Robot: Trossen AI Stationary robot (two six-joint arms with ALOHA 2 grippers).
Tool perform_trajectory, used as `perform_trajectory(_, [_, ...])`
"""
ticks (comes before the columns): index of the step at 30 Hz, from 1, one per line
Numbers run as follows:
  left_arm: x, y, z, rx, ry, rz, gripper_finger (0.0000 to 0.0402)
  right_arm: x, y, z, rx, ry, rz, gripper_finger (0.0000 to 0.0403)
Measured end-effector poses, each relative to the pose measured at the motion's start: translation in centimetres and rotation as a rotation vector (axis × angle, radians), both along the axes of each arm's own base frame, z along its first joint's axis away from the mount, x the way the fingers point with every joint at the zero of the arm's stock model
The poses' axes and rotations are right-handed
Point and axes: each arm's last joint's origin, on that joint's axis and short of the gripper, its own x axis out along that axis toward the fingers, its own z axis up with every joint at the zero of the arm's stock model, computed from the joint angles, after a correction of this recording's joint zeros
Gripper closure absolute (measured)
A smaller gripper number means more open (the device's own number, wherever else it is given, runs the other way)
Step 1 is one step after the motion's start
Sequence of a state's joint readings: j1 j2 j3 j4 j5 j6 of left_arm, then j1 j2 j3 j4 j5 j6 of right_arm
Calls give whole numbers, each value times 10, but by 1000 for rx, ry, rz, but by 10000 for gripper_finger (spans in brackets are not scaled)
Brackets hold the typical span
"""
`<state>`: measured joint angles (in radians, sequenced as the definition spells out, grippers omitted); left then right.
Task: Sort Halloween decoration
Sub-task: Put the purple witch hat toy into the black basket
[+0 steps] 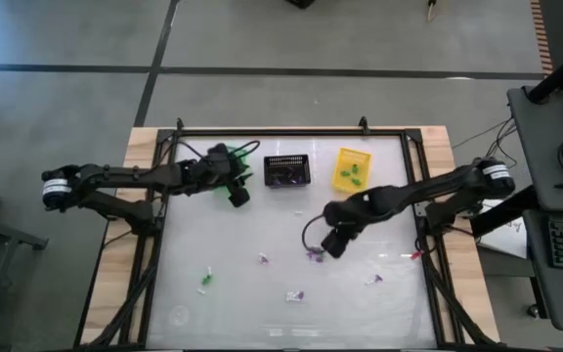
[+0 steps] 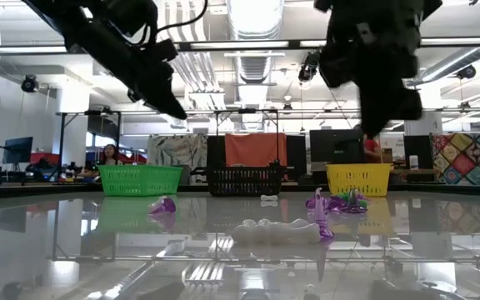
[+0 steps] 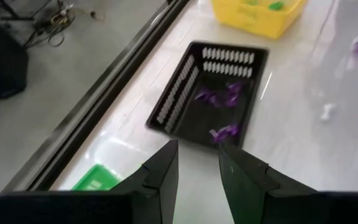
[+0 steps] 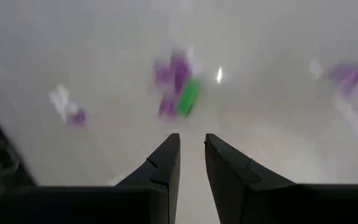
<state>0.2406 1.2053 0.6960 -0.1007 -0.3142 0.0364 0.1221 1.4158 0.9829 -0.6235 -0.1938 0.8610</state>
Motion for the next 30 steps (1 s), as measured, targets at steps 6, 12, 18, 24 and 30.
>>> perform_trajectory(6, [2, -6, 1, 4, -12, -28, 304, -2, 28, -26, 164, 230, 72, 335])
perform_trajectory(12, [3, -7, 1, 1, -14, -27, 304, -11, 53, -32, 49, 319, 264, 335])
perform_trajectory(18, [7, -16, 3, -29, -64, -86, 304, -17, 74, -36, -279, 201, 539, 335])
perform_trajectory(24, [11, -33, 5, -35, -82, -154, 304, -5, 82, -33, -514, 10, 560, 335])
perform_trajectory(30, [13, -44, 5, -48, -95, -191, 304, 11, 87, -29, -516, -165, 552, 335])
